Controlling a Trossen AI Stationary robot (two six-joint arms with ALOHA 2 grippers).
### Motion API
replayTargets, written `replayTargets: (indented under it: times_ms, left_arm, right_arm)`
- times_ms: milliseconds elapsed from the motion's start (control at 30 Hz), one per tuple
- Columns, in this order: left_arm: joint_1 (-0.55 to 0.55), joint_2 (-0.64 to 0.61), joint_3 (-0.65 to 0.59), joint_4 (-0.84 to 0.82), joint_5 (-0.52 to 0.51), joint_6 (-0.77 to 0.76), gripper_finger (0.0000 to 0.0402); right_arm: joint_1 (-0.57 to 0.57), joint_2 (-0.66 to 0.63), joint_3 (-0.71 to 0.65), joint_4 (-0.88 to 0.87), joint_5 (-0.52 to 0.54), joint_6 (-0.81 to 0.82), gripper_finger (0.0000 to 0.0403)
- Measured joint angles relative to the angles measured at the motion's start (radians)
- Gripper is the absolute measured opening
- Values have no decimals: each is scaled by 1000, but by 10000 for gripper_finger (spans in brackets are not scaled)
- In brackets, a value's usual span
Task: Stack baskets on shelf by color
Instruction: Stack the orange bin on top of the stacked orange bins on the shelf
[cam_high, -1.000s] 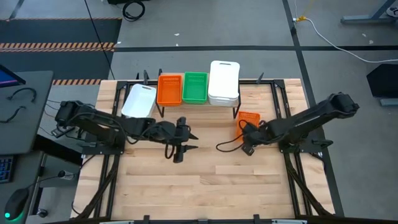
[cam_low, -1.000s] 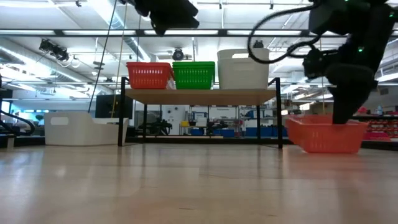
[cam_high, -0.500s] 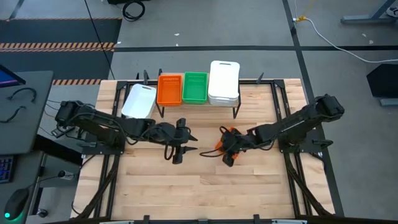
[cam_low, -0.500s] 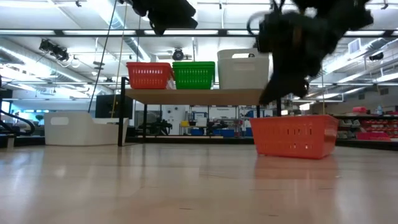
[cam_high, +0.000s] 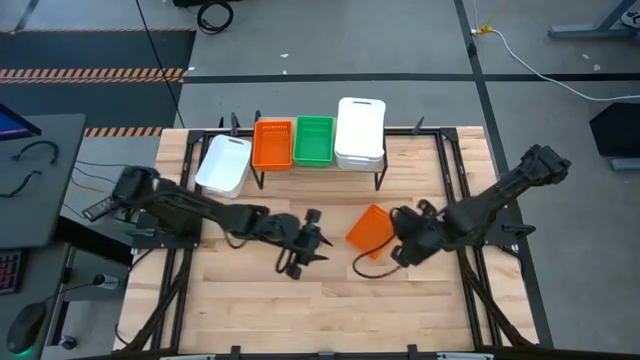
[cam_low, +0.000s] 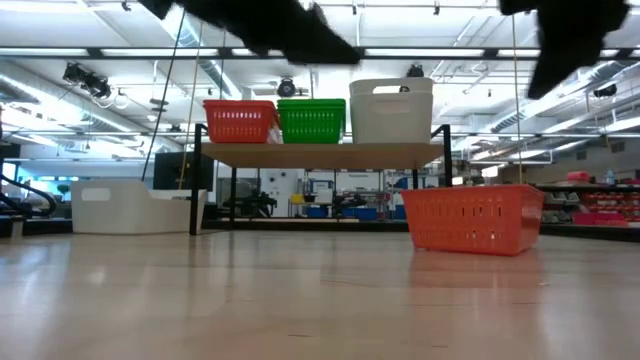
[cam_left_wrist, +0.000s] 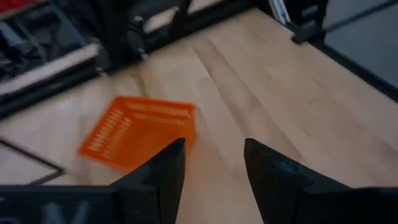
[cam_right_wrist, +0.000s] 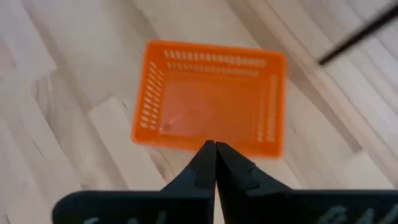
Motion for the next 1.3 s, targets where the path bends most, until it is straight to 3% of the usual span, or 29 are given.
replayTargets:
  times_ms: [233,500,600,833,1300]
  left_arm:
    - [32,207,166,-13,76,45,172]
    - [57,405,448,-336,81,144,193]
    - [80,447,506,-422,77,161,205]
    - [139,473,520,-438,69,190,212]
    - [125,519,519,-405,82,244,206]
  right_arm:
    - [114,-7,0,-95,121,193,50]
    - [161,27,0,-91,155,211,79]
    - [177,37,0,-103,225,235,80]
    - [205,36,0,-126,507,298,78]
    - [199,36,-32,-126,640,274,77]
